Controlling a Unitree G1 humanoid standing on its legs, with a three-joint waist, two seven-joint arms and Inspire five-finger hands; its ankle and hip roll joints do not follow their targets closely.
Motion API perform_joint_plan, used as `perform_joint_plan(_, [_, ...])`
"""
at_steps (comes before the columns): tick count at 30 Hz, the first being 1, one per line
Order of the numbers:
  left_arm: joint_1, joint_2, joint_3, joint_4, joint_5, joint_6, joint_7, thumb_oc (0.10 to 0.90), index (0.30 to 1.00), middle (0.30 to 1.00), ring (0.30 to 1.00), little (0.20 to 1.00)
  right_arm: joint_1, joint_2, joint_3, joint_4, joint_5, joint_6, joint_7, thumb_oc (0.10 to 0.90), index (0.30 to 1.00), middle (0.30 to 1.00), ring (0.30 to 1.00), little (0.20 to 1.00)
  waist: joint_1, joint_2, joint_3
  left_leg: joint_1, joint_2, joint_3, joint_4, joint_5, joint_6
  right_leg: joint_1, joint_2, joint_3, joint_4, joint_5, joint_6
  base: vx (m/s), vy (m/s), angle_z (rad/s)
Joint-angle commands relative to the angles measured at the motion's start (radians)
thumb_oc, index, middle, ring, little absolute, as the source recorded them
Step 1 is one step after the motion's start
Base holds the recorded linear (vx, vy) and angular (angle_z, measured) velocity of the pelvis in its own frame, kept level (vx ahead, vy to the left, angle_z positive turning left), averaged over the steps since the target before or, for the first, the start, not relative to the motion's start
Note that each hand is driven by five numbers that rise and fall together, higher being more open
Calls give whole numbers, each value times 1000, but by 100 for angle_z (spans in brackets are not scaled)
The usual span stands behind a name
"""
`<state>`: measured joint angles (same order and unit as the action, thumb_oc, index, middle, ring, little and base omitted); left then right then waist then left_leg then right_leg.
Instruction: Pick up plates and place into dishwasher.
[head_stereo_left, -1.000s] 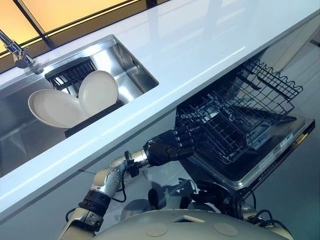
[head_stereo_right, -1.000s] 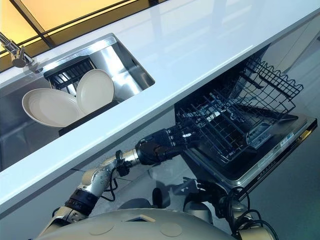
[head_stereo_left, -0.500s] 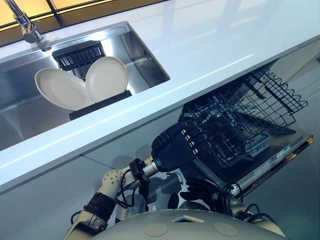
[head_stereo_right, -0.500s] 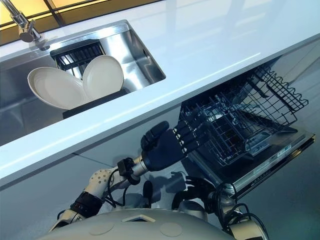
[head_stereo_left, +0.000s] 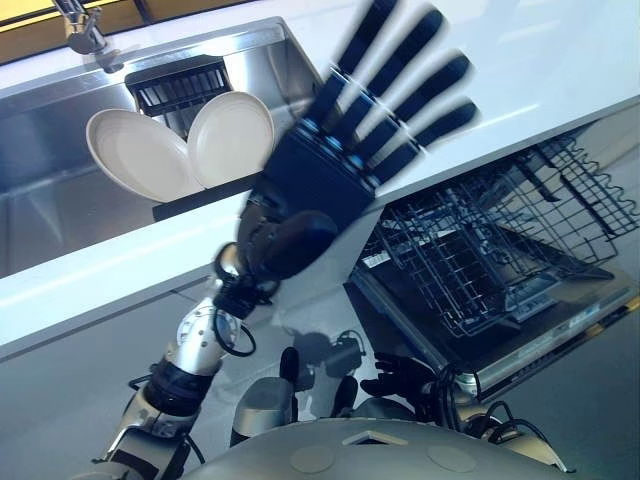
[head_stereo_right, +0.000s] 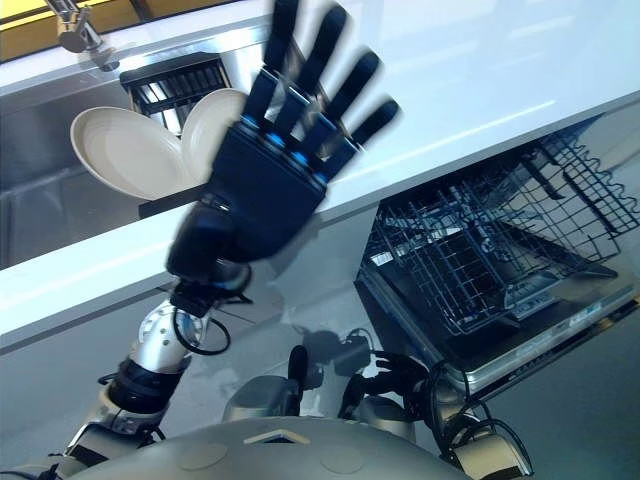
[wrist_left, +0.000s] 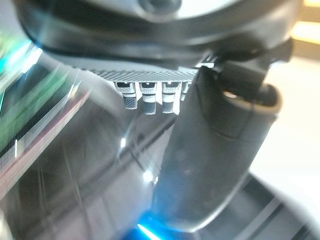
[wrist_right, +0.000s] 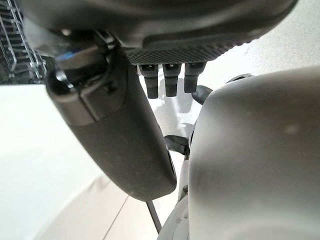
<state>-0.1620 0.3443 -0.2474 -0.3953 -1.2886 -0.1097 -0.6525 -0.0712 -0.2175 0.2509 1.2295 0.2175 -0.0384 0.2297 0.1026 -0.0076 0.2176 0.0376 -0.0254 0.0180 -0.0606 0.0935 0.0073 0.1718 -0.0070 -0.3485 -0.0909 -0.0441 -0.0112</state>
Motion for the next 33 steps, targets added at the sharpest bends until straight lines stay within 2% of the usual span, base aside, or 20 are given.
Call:
perform_joint_plan(1, [-32, 3, 127, -99, 321, -258, 225, 800, 900, 900, 900, 900, 26, -18, 4, -47, 24, -29, -12, 800, 900, 900, 900, 900, 13, 24, -78, -18, 27, 15, 87, -126, -61, -56, 0, 0, 81, -54, 21, 28, 88, 9])
perform_joint_plan(2, [-46, 43, 182, -75, 423, -300, 329, 800, 900, 900, 900, 900, 33, -17, 2, -41, 17, -42, -9, 800, 900, 900, 900, 900, 15, 29, -86, -13, 21, 9, 85, -126, -59, -55, -1, 4, 85, -58, 21, 37, 82, 9])
perform_joint_plan(3, [-53, 62, 206, -64, 480, -314, 382, 800, 900, 900, 900, 900, 35, -15, 2, -41, 14, -44, -9, 800, 900, 900, 900, 900, 15, 30, -91, -12, 18, 5, 84, -127, -57, -56, -1, 6, 86, -60, 21, 50, 80, 14])
perform_joint_plan(6, [-96, 148, 287, -21, 843, -317, 614, 800, 900, 900, 900, 900, 42, -13, 6, -30, 11, -59, -23, 800, 900, 900, 900, 900, 10, 36, -111, 3, 9, -3, 76, -130, -48, -56, -3, 22, 97, -69, 21, 57, 82, 12])
perform_joint_plan(7, [-119, 183, 312, 12, 986, -309, 676, 800, 900, 900, 900, 900, 39, -11, 3, -8, 27, -41, 5, 800, 900, 900, 900, 900, 8, 41, -117, 13, 7, -1, 70, -130, -47, -53, -1, 31, 101, -71, 23, 60, 94, 7])
perform_joint_plan(9, [-148, 249, 338, 43, 1164, -261, 781, 800, 900, 900, 900, 900, 32, -9, -14, 36, 6, -64, 12, 800, 900, 900, 900, 900, 3, 53, -130, 23, 4, 4, 58, -129, -41, -53, -2, 40, 103, -73, 27, 50, 106, 1])
perform_joint_plan(10, [-169, 313, 351, 71, 1217, -222, 823, 800, 900, 900, 900, 900, 34, -11, -10, 51, 8, -74, 14, 800, 900, 900, 900, 900, 0, 61, -136, 37, 2, 10, 43, -131, -35, -49, -4, 41, 102, -78, 26, 49, 109, -9])
perform_joint_plan(12, [-217, 428, 380, 162, 1301, -188, 864, 800, 900, 900, 900, 900, 37, -13, -6, 57, 5, -68, 12, 800, 900, 900, 900, 900, -10, 74, -144, 61, 3, 24, 22, -131, -31, -40, -9, 42, 99, -81, 30, 47, 103, -17])
perform_joint_plan(14, [-266, 519, 383, 229, 1333, -140, 855, 800, 900, 900, 900, 900, 42, -14, 8, 51, 9, -57, 4, 800, 900, 900, 900, 900, -17, 81, -151, 70, 2, 32, 14, -130, -31, -37, -13, 47, 99, -79, 35, 36, 86, -14])
perform_joint_plan(16, [-315, 642, 360, 344, 1409, -144, 828, 800, 900, 900, 900, 900, 43, -22, 13, 35, 13, -30, -5, 800, 900, 900, 900, 900, -27, 91, -157, 80, -1, 40, 12, -133, -27, -36, -17, 56, 102, -75, 41, 46, 87, -9])
perform_joint_plan(20, [-398, 776, 291, 437, 1515, -152, 736, 800, 900, 900, 900, 900, 32, -40, 8, 19, 23, 8, -1, 800, 900, 900, 900, 900, -37, 99, -162, 98, -6, 50, 10, -142, -18, -29, -21, 73, 100, -69, 49, 47, 91, -13])
perform_joint_plan(22, [-466, 850, 219, 487, 1573, -159, 674, 800, 900, 900, 900, 900, 24, -56, 8, 9, 35, 28, 9, 800, 900, 900, 900, 900, -47, 105, -164, 110, -9, 59, 6, -147, -11, -26, -24, 82, 100, -64, 57, 44, 103, -7])
perform_joint_plan(25, [-531, 898, 145, 526, 1612, -179, 617, 800, 900, 900, 900, 900, 17, -67, -1, 3, 42, 43, 21, 800, 900, 900, 900, 900, -54, 108, -164, 120, -14, 67, 4, -152, -3, -25, -26, 93, 101, -60, 64, 32, 104, -9])
perform_joint_plan(26, [-572, 927, 91, 545, 1631, -196, 545, 800, 900, 900, 900, 900, 15, -75, -3, 0, 42, 50, 25, 800, 900, 900, 900, 900, -62, 112, -164, 127, -17, 76, 0, -155, 2, -25, -28, 100, 102, -57, 70, 26, 111, -20])
perform_joint_plan(27, [-600, 940, 58, 549, 1636, -189, 518, 800, 900, 900, 900, 900, 15, -77, -7, -1, 43, 51, 26, 800, 900, 900, 900, 900, -65, 112, -163, 130, -18, 80, -2, -156, 5, -26, -29, 104, 103, -54, 73, 26, 135, -21])
perform_joint_plan(29, [-634, 952, 11, 569, 1645, -195, 487, 800, 900, 900, 900, 900, 16, -81, -12, -6, 47, 58, 28, 800, 900, 900, 900, 900, -68, 112, -162, 136, -21, 87, -7, -158, 10, -26, -31, 107, 104, -51, 79, 13, 87, -19])
perform_joint_plan(33, [-694, 971, -74, 608, 1712, -206, 355, 800, 900, 900, 900, 900, 23, -92, -39, -6, 54, 60, 18, 800, 900, 900, 900, 900, -89, 116, -161, 145, -32, 109, -20, -163, 22, -39, -39, 119, 115, -42, 97, 10, 109, -23])
